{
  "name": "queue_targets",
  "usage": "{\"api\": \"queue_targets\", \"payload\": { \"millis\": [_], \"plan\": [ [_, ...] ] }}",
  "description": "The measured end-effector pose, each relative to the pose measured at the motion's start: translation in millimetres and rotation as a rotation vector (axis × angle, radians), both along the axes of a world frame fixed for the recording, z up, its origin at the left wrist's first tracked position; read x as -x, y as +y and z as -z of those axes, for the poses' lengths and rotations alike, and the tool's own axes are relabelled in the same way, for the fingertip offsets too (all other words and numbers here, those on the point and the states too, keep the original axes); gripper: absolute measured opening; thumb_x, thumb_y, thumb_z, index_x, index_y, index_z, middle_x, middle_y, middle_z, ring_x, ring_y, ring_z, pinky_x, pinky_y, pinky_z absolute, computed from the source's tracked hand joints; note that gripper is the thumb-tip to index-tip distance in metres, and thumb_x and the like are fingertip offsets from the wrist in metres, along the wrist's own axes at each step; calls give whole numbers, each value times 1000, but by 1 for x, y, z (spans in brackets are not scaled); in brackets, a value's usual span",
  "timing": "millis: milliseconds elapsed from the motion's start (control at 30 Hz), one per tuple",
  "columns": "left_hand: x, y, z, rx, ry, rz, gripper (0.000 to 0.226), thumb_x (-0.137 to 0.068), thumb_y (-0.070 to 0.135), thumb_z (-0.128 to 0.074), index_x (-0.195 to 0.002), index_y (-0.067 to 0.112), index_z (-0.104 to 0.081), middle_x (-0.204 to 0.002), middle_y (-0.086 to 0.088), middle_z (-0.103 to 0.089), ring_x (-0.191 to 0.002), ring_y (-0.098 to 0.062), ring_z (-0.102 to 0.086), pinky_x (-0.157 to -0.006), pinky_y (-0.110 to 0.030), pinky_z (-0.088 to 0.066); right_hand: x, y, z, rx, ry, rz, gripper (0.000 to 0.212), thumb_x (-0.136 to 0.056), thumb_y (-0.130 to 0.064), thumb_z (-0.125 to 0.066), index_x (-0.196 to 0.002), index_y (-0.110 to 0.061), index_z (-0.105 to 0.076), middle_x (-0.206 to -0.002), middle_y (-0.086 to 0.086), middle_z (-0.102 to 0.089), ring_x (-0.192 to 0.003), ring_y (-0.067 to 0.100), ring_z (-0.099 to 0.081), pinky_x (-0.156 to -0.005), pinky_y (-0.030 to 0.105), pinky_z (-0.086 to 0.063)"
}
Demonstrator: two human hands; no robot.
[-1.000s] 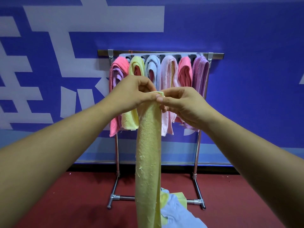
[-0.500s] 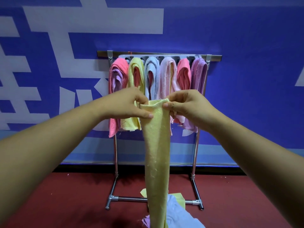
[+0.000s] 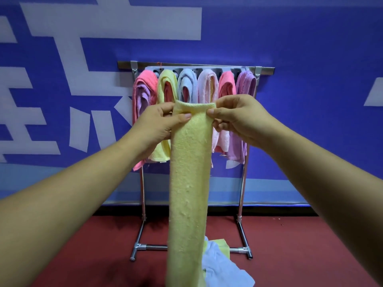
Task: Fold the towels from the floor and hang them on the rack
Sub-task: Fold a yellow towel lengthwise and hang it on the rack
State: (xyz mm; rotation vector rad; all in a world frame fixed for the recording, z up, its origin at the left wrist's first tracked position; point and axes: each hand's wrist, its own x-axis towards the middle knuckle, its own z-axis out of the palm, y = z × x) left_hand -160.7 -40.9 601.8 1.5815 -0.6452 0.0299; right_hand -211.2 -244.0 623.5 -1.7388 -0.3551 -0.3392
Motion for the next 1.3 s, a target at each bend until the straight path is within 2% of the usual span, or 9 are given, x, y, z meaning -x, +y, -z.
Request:
{"api": "queue_targets", "payload": {
  "millis": [133, 233, 467, 633, 733, 867, 1033, 1200, 1300],
  "plan": [
    [2, -2, 2, -10, -21, 14, 20, -86, 13, -72, -107, 13, -73, -109, -15, -73, -95, -21, -69, -92, -45, -55, 0, -4, -4, 138, 32, -52, 9, -93, 5, -62, -101, 2, -65, -80, 11, -65, -68, 19, -64, -64, 26, -55],
    [2, -5, 8, -16, -38, 20, 18, -86, 11, -72, -104, 14, -74, -104, -11, -75, -94, -17, -70, -93, -44, -54, -1, -5, -10, 290, 114, -100, 32, -90, -13, -72, -120, -3, -64, -81, 4, -65, -69, 18, -62, -63, 28, -53],
    [-2, -7, 23, -14, -66, 14, 21, -87, 11, -72, -107, 11, -73, -103, -10, -75, -94, -17, -71, -93, -40, -56, -1, -5, -20, 766, -4, 116, 22, -90, -32, -74, -93, -10, -75, -69, 1, -62, -58, 3, -51, -56, 19, -41],
    [-4, -9, 37, 47, 31, 62, 29, -87, 8, -70, -116, 7, -67, -109, -10, -74, -103, -23, -71, -90, -37, -57, -5, -1, -20, 604, -12, 91, 19, -91, -23, -73, -93, -4, -73, -81, 9, -68, -73, 11, -62, -68, 29, -53],
    [-10, -5, 68, -153, 113, 113, 43, -79, 15, -80, -119, 7, -65, -112, -8, -74, -105, -25, -70, -93, -40, -56, -9, 1, -21, 450, -29, 89, 10, -92, -15, -70, -89, -6, -71, -79, 4, -67, -69, 9, -65, -63, 24, -54],
    [-15, -3, 135, -331, 268, 199, 65, -60, 36, -86, -116, 9, -69, -110, -5, -75, -105, -21, -70, -99, -42, -52, -16, -2, -28, 219, -20, 116, 8, -95, -13, -66, -90, -7, -68, -87, 8, -67, -84, 19, -68, -81, 37, -58],
    [-4, -5, 213, -491, 435, 256, 46, -69, 31, -88, -109, 12, -73, -106, -2, -76, -102, -19, -71, -99, -37, -52, -25, -12, -34, 93, -50, 252, 13, -95, -10, -64, -95, 3, -67, -85, 11, -64, -80, 22, -65, -74, 39, -57],
    [-20, 14, 222, -255, 536, 199, 70, -36, 48, -97, -89, 6, -78, -96, -16, -75, -83, -21, -70, -73, -27, -53, -36, -52, -12, 94, -1, 533, 12, -85, -16, -69, -82, -6, -62, -76, 11, -50, -71, 20, -52, -64, 37, -47],
    [-33, 28, 181, -30, 598, 207, 70, -48, 31, -95, -106, -1, -73, -108, -22, -72, -93, -26, -70, -78, -33, -59, -40, -75, 31, 39, 122, 669, 14, -82, -13, -69, -80, -7, -57, -74, 13, -46, -69, 22, -51, -63, 43, -55]
  ]
}}
